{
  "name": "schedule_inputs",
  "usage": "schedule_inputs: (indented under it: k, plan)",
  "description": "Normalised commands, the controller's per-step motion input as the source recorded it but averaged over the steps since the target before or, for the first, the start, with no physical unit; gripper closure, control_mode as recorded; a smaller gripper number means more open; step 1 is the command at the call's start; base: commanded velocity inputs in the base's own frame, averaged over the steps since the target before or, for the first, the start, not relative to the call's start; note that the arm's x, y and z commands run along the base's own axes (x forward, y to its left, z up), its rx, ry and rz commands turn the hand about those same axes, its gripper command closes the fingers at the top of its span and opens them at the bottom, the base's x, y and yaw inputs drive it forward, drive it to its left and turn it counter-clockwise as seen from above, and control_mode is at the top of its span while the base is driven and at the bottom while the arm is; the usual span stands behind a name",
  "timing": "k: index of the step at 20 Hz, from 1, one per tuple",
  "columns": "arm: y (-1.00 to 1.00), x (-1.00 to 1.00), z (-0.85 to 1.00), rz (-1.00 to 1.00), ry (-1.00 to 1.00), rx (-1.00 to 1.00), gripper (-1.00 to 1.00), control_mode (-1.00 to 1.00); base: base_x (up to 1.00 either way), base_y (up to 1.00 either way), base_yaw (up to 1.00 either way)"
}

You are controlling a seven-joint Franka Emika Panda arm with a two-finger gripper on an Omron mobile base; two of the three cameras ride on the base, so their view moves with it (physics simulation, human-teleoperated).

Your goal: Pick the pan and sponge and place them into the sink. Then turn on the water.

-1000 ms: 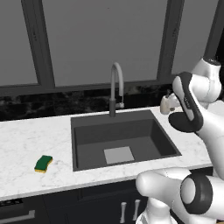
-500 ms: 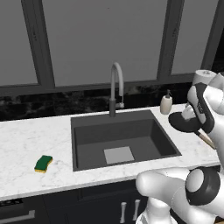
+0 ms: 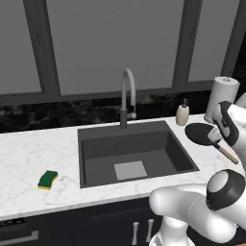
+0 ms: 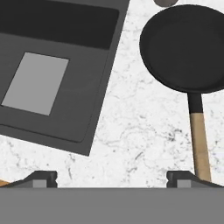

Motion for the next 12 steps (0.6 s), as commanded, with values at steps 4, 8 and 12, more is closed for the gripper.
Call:
schedule_inputs:
  k: [4, 8, 12]
  plan:
    - [-0.46, 0.0, -0.37, 0.0, 0.04, -0.02, -1.0, -1.0, 0.0, 0.0, 0.0]
    - [-0.44, 0.0, -0.27, 0.0, 0.0, 0.0, -1.0, -1.0, 0.0, 0.0, 0.0]
    - [-0.43, 0.0, -0.32, 0.0, 0.03, -0.01, -1.0, -1.0, 0.0, 0.0, 0.0]
